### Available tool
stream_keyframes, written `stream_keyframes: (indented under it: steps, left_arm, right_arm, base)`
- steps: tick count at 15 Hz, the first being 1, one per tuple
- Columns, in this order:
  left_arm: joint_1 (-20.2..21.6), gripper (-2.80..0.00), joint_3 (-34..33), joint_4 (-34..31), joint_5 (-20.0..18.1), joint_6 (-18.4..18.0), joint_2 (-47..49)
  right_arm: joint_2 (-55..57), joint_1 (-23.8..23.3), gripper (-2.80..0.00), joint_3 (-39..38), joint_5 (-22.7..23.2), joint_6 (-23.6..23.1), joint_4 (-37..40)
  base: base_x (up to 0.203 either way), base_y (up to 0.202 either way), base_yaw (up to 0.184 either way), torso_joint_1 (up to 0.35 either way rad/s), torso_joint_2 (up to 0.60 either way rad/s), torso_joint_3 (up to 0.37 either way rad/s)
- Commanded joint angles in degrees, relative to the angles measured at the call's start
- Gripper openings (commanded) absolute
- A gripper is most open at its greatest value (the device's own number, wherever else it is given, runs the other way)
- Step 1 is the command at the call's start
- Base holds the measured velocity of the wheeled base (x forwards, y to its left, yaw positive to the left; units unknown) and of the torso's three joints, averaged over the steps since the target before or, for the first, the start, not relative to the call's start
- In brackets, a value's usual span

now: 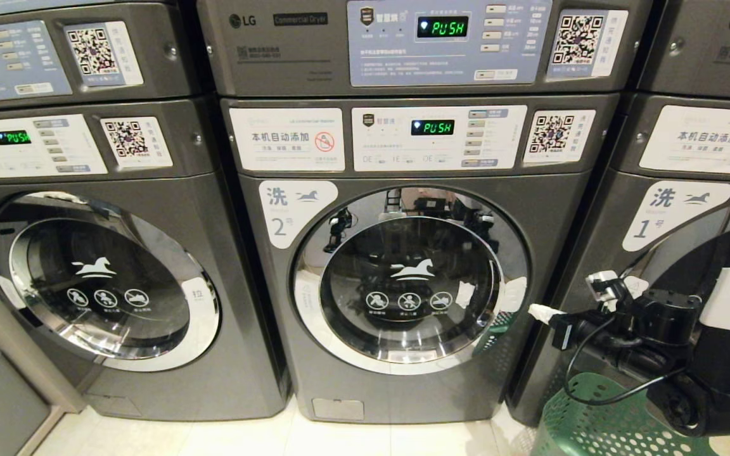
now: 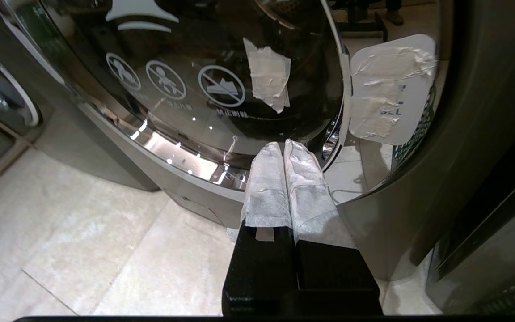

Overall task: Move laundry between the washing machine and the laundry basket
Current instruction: Press the washing machine door tightly with the right hand

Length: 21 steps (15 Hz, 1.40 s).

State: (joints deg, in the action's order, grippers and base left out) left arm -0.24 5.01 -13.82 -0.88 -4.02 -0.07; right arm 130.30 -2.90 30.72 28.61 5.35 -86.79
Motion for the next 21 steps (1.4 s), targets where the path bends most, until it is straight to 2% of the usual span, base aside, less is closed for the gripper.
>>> stream_keyframes:
  steps: [1, 4, 8, 12, 17, 21]
  left_arm:
    - [-0.02, -2.80, 0.00, -0.06, 0.00, -0.02, -0.01]
    - [0.07, -2.80, 0.00, -0.06, 0.00, -0.02, -0.01]
    - [-0.02, -2.80, 0.00, -0.06, 0.00, -0.02, -0.01]
    - [-0.02, -2.80, 0.00, -0.06, 0.00, -0.02, -0.01]
    - [-0.02, -2.80, 0.00, -0.06, 0.00, -0.02, -0.01]
    - [0.00, -2.80, 0.00, -0.06, 0.00, -0.02, -0.01]
  right_arm:
    - [3.23, 0.17, -2.80, 0.68, 0.13, -2.15, -0.74]
    - [7.66, 0.13, -2.80, 6.64, -0.31, -4.23, -0.87]
    - [12.60, 0.01, -2.80, 15.97, -4.25, -3.80, -0.88]
    - [16.70, -0.09, -2.80, 20.03, -3.83, -3.33, -0.88]
    - [20.88, 0.12, -2.80, 29.78, -3.74, -2.28, -0.88]
    - [22.89, 1.66, -2.80, 31.86, -3.73, -2.34, -0.88]
  base:
    - [0.000, 0.000, 0.000, 0.000, 0.00, 0.000]
    - [0.000, 0.000, 0.000, 0.000, 0.00, 0.000]
    - [0.000, 0.000, 0.000, 0.000, 0.00, 0.000]
    - [0.000, 0.000, 0.000, 0.000, 0.00, 0.000]
    - [0.000, 0.000, 0.000, 0.000, 0.00, 0.000]
    - [0.000, 0.000, 0.000, 0.000, 0.00, 0.000]
